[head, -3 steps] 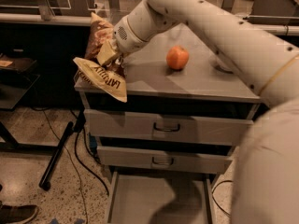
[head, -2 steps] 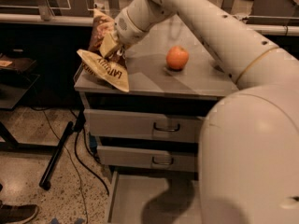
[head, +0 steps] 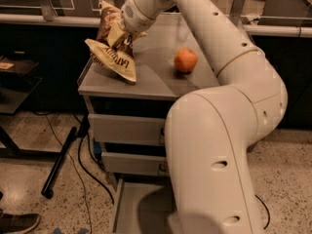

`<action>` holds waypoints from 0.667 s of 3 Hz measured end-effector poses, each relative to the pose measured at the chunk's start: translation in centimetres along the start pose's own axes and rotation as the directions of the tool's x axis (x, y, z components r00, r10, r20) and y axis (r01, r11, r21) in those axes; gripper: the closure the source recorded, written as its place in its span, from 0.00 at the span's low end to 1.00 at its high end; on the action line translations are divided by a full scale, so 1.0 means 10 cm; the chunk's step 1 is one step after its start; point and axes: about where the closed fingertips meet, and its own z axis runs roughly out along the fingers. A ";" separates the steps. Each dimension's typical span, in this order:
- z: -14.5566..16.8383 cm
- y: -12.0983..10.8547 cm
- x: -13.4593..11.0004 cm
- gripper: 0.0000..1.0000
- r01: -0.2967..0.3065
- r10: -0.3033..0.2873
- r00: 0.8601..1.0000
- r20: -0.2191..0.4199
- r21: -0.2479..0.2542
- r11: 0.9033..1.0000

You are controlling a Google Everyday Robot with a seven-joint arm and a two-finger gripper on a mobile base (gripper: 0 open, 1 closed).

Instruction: Pick brown chip bag from bottom drawer and place on counter

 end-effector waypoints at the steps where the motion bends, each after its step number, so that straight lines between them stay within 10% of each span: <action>1: 0.11 -0.12 0.05 1.00 -0.023 0.023 1.000 -0.014 -0.010 1.000; 2: 0.12 -0.12 0.05 0.81 -0.023 0.023 1.000 -0.014 -0.010 1.000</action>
Offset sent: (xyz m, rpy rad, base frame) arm 0.0066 -0.0020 -0.0139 0.0009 0.0249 -0.0060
